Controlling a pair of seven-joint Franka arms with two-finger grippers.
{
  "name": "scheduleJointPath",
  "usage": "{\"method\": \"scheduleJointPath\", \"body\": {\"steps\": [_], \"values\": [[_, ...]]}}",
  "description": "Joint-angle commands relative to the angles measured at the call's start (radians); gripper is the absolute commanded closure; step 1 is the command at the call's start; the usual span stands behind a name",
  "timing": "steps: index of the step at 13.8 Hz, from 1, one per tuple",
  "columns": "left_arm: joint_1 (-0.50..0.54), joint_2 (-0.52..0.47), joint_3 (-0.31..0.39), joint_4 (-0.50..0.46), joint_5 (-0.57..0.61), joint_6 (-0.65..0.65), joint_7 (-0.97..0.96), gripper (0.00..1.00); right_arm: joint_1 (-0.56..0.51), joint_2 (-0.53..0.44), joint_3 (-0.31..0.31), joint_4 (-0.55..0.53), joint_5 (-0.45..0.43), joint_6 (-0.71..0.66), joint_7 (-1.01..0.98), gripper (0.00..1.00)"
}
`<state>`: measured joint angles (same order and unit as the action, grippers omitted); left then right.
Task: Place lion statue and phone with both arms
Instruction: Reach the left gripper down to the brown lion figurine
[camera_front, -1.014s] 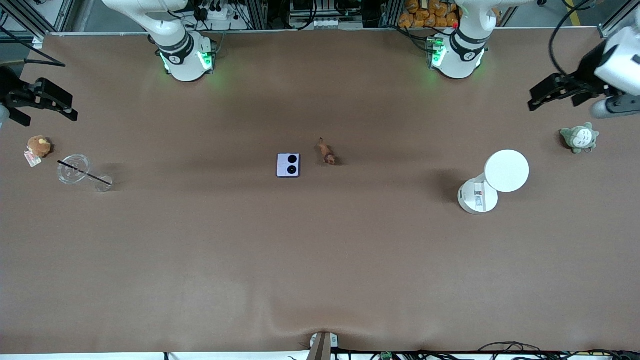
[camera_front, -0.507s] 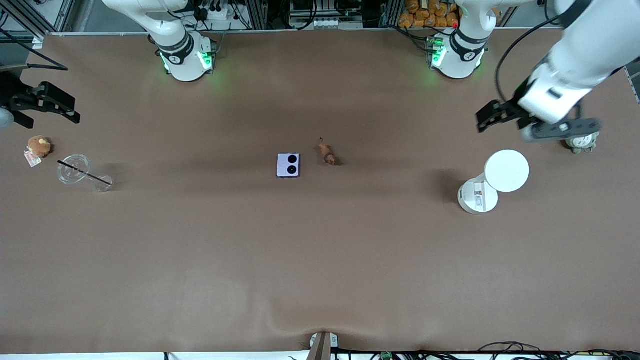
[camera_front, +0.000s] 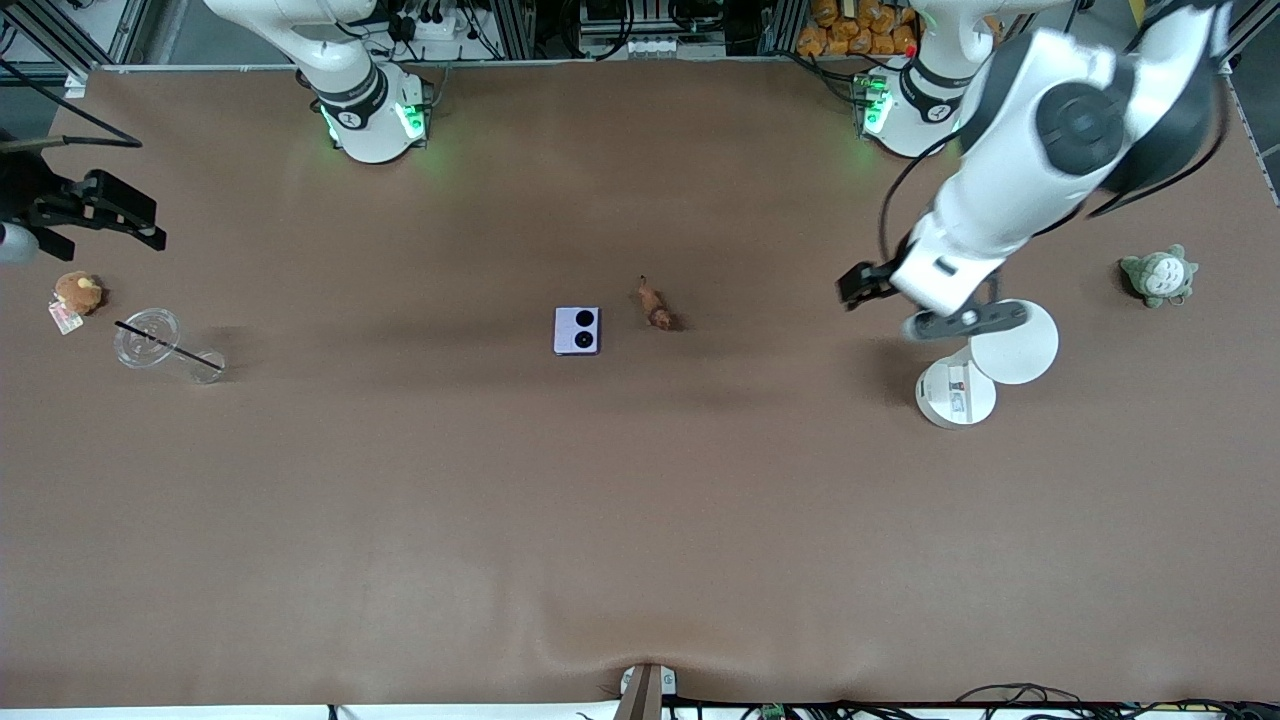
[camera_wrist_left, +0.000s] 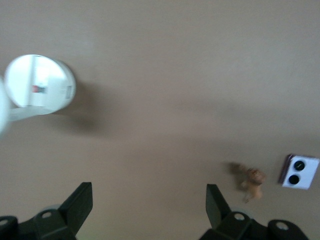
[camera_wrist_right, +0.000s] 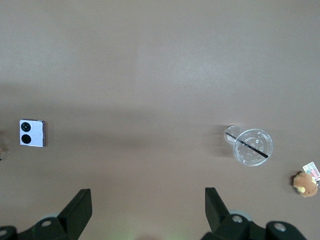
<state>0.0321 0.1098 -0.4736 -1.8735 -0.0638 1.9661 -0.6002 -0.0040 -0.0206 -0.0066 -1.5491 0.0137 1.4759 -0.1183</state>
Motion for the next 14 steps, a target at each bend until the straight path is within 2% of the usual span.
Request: {"method": "scheduleJointPath", "body": {"steps": [1, 6, 9, 12, 14], "values": [[-0.058, 0.085, -0.039, 0.016, -0.008, 0.081, -0.155, 0.0, -0.004, 0.002, 0.002, -0.005, 0.006, -0.002, 0.003, 0.0], [-0.234, 0.215, -0.033, 0.024, 0.008, 0.244, -0.479, 0.0, 0.001, 0.01, 0.002, -0.016, 0.008, -0.003, 0.003, 0.0], [-0.332, 0.296, -0.033, 0.034, 0.131, 0.31, -0.721, 0.0, -0.005, 0.019, 0.002, -0.017, 0.008, -0.006, 0.003, 0.0], [-0.383, 0.402, -0.034, 0.068, 0.277, 0.355, -0.912, 0.0, -0.007, 0.036, 0.002, -0.02, 0.008, -0.029, 0.003, 0.0], [-0.42, 0.451, -0.033, 0.091, 0.295, 0.355, -0.972, 0.0, 0.01, 0.051, 0.002, -0.017, 0.011, -0.031, 0.017, 0.0]]}}
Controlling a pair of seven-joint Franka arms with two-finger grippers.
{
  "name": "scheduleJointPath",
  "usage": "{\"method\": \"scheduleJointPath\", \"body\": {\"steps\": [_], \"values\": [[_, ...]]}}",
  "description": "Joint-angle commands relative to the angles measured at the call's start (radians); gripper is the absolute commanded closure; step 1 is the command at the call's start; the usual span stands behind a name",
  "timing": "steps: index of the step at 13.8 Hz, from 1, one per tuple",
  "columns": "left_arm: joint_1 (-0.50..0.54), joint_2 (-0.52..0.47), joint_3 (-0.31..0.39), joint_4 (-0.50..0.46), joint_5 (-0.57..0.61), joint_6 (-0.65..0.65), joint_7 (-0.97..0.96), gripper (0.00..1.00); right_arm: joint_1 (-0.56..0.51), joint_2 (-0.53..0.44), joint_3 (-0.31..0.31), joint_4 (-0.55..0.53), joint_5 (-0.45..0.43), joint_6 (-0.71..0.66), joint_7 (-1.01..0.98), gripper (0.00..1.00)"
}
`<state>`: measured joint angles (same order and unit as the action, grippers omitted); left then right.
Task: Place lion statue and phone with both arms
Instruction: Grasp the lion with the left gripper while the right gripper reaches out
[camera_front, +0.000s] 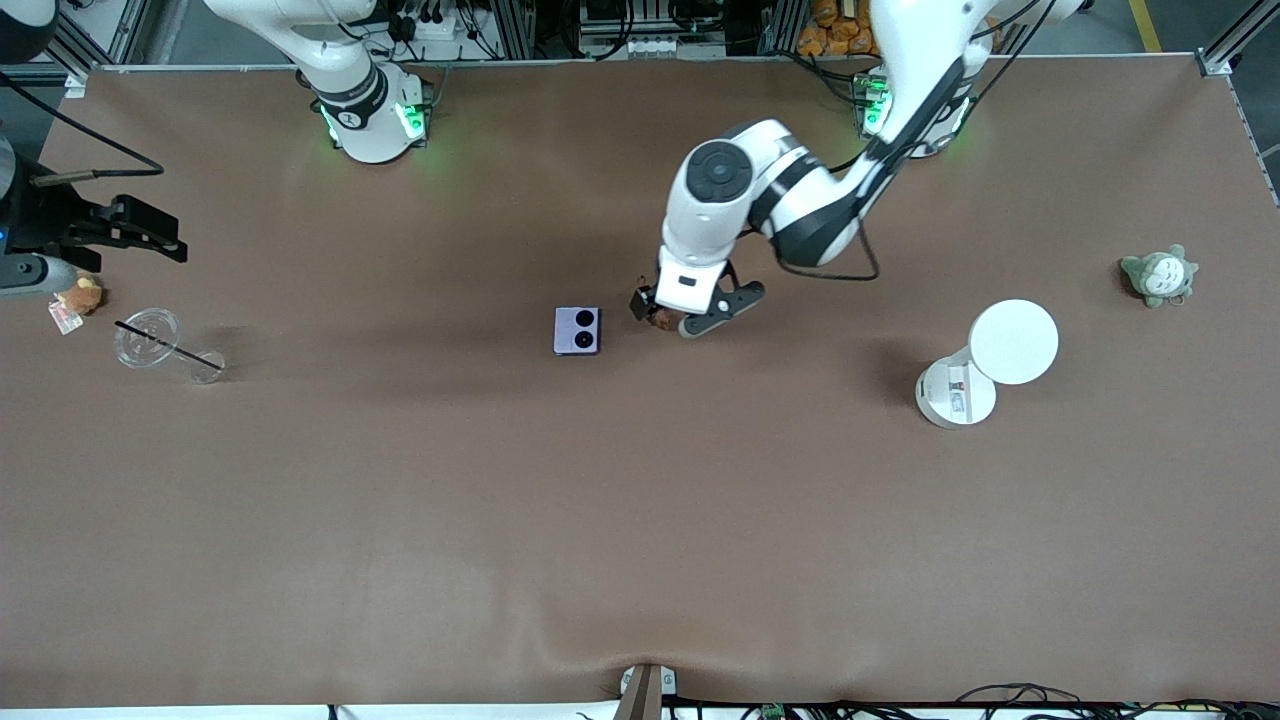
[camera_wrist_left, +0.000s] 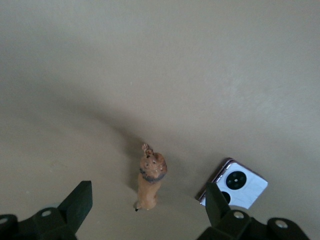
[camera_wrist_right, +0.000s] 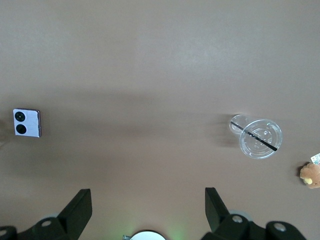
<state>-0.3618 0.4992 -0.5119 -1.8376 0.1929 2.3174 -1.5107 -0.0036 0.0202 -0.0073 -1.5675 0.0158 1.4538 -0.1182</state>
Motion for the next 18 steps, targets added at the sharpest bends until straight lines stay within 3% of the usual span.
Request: {"method": "scheduleJointPath", "body": {"steps": [1, 4, 9, 12, 15, 18], "values": [[-0.028, 0.076, 0.006, 0.061, 0.039, 0.003, -0.075, 0.0, 0.017, 0.012, 0.006, 0.0, 0.035, -0.01, 0.025, 0.0], [-0.051, 0.11, 0.012, 0.063, 0.04, 0.02, -0.127, 0.0, 0.065, 0.021, 0.006, 0.0, 0.069, -0.016, 0.151, 0.0], [-0.054, 0.151, 0.024, 0.063, 0.083, 0.054, -0.152, 0.17, 0.143, 0.052, 0.006, -0.002, 0.07, -0.023, 0.244, 0.0], [-0.054, 0.164, 0.035, 0.063, 0.094, 0.056, -0.154, 0.22, 0.172, 0.072, 0.006, -0.003, 0.085, -0.023, 0.272, 0.0], [-0.054, 0.164, 0.035, 0.063, 0.097, 0.054, -0.155, 0.32, 0.192, 0.09, 0.006, -0.003, 0.165, -0.019, 0.319, 0.0], [-0.054, 0.16, 0.035, 0.063, 0.094, 0.054, -0.16, 0.33, 0.22, 0.104, 0.006, -0.005, 0.182, -0.016, 0.359, 0.0]]}}
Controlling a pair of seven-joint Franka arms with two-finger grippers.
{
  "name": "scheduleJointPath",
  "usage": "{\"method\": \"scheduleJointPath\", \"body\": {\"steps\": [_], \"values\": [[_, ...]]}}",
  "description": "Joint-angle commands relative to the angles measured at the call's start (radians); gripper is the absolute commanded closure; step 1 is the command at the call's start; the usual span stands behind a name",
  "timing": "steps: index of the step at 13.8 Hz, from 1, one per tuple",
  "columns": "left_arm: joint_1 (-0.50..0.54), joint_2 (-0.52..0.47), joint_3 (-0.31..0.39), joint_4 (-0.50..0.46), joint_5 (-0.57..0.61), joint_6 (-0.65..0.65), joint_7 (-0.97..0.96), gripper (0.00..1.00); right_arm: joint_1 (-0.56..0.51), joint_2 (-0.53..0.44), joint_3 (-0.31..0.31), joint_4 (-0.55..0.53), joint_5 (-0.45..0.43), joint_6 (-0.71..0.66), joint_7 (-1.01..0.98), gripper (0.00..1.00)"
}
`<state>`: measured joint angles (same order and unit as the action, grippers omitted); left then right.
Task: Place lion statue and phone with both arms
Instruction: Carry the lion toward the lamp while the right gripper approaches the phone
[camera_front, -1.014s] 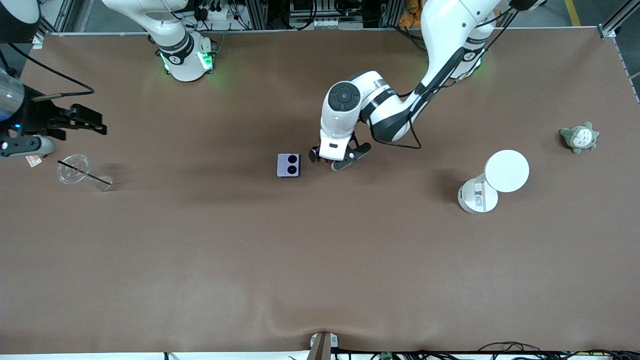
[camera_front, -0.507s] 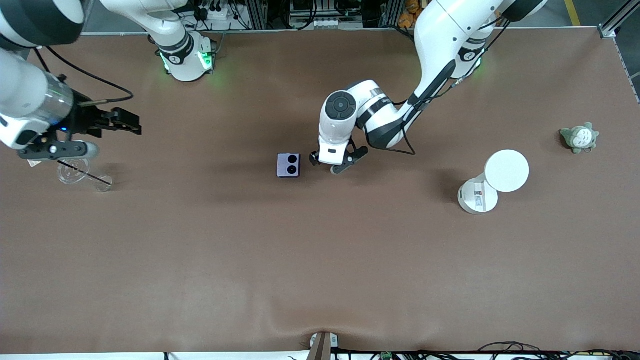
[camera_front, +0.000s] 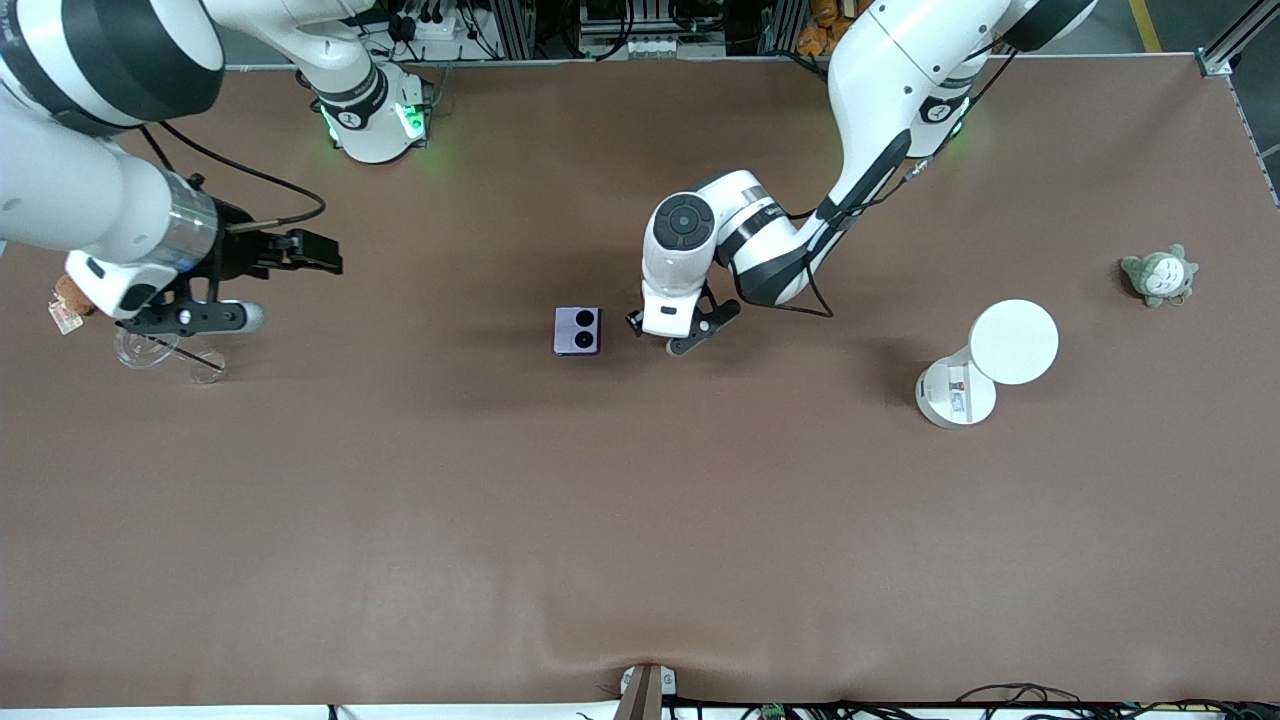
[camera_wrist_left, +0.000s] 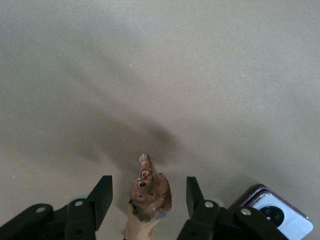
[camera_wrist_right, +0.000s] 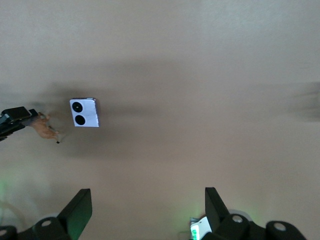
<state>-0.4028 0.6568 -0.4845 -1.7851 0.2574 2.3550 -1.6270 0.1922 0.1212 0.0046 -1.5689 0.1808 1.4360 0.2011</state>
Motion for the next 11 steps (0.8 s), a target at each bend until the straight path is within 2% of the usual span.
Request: {"method": "scheduleJointPath", "body": {"steps": [1, 2, 5, 7, 9, 11], "values": [[-0.014, 0.003, 0.007, 0.009, 0.031, 0.015, -0.053, 0.33, 0.035, 0.015, -0.006, -0.005, 0.019, 0.003, 0.049, 0.0], [-0.014, 0.003, 0.007, 0.009, 0.031, 0.015, -0.054, 0.37, 0.052, 0.02, -0.006, -0.005, 0.02, 0.004, 0.066, 0.0], [-0.014, 0.004, 0.007, 0.009, 0.033, 0.013, -0.054, 0.41, 0.108, 0.054, -0.006, -0.008, 0.02, 0.021, 0.124, 0.0], [-0.016, 0.004, 0.006, 0.009, 0.031, 0.013, -0.056, 0.45, 0.127, 0.057, -0.006, -0.048, 0.02, 0.065, 0.126, 0.0], [-0.024, 0.004, 0.006, 0.009, 0.029, 0.013, -0.056, 0.61, 0.141, 0.055, -0.006, -0.085, 0.02, 0.101, 0.126, 0.0], [-0.024, 0.0, 0.006, 0.009, 0.025, 0.009, -0.06, 0.93, 0.15, 0.057, -0.006, -0.088, 0.029, 0.103, 0.126, 0.0]]}}
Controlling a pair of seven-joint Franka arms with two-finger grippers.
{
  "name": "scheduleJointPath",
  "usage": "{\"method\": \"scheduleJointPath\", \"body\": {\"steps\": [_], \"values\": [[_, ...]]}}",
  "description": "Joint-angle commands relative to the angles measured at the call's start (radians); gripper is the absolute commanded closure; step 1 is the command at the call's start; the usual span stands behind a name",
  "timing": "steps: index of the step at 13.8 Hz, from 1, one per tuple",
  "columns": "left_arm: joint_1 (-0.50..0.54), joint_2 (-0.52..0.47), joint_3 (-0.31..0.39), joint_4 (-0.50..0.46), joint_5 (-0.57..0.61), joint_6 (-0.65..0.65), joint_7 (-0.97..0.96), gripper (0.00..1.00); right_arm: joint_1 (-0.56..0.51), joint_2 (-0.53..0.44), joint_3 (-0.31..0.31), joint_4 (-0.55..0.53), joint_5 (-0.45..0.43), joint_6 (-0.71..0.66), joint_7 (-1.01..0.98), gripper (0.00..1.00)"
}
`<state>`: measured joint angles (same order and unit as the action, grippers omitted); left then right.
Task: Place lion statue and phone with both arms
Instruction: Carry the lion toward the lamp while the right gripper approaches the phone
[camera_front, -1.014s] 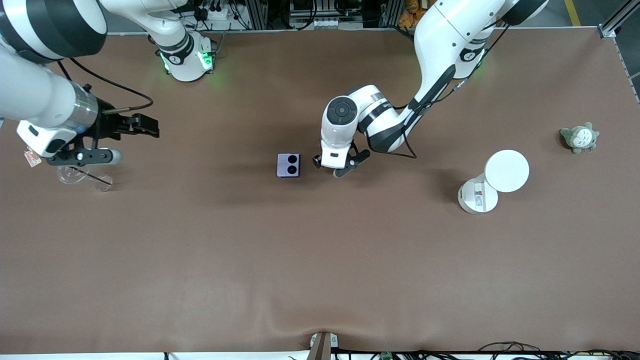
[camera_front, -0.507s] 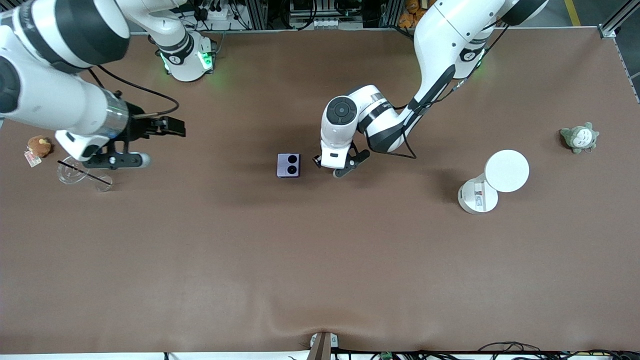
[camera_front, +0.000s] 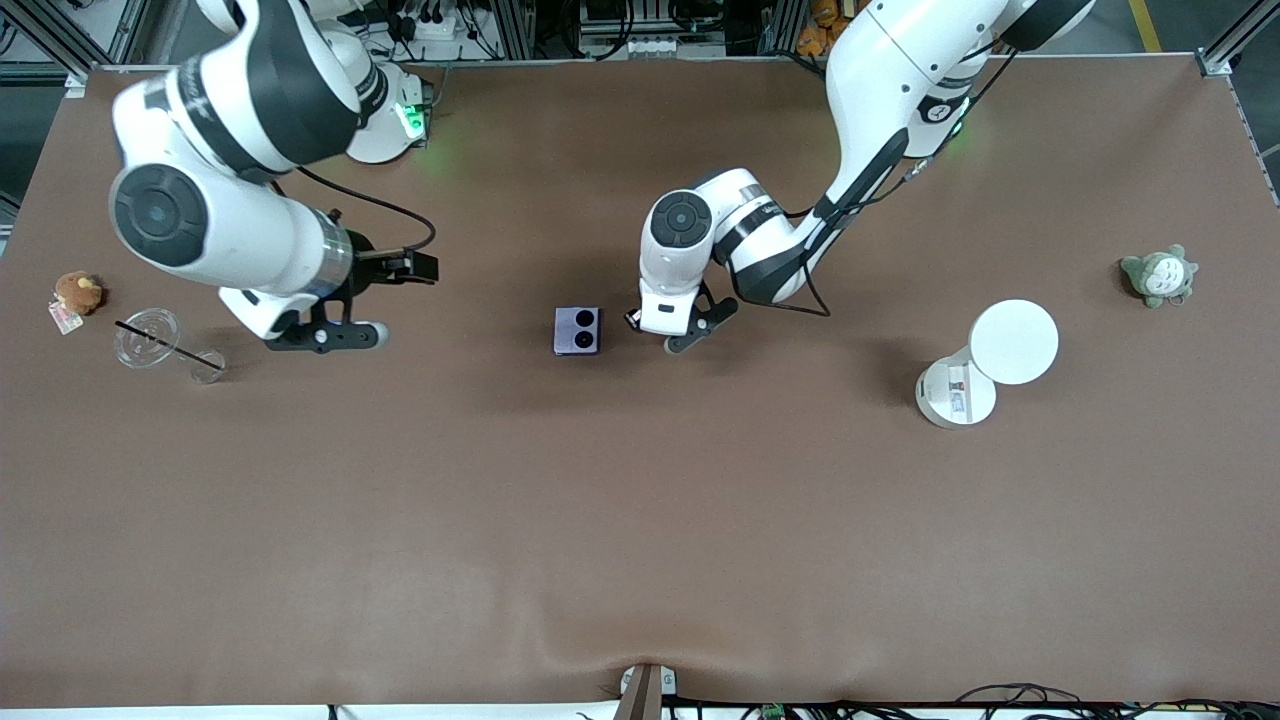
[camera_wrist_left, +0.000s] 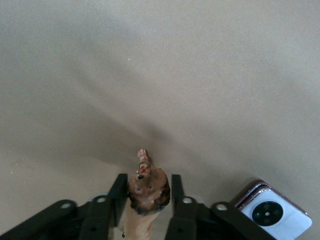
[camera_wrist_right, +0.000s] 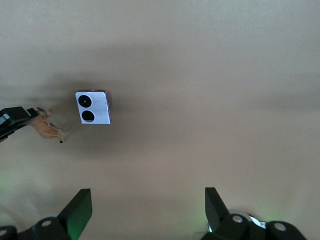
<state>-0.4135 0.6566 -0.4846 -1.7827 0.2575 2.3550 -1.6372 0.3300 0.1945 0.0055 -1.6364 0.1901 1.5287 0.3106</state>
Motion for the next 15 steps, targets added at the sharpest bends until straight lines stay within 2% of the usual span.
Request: {"method": "scheduleJointPath", "body": {"steps": [1, 4, 6, 10, 15], "values": [[-0.011, -0.005, 0.008, 0.006, 0.026, 0.006, -0.049, 1.0, 0.012, -0.017, -0.007, -0.023, 0.038, 0.01, 0.018, 0.0], [0.001, -0.026, 0.009, 0.008, 0.036, 0.0, -0.032, 1.0, 0.014, -0.017, -0.007, -0.037, 0.051, 0.018, 0.018, 0.0], [0.025, -0.07, 0.008, 0.008, 0.083, -0.067, 0.015, 1.0, 0.014, -0.017, -0.007, -0.042, 0.051, 0.019, 0.018, 0.0], [0.126, -0.149, 0.001, 0.008, 0.1, -0.158, 0.32, 1.0, 0.056, 0.015, -0.005, -0.056, 0.069, 0.132, 0.088, 0.0], [0.267, -0.16, -0.029, 0.023, 0.039, -0.161, 0.62, 1.0, 0.165, 0.12, -0.007, -0.056, 0.069, 0.241, 0.203, 0.0]]}}
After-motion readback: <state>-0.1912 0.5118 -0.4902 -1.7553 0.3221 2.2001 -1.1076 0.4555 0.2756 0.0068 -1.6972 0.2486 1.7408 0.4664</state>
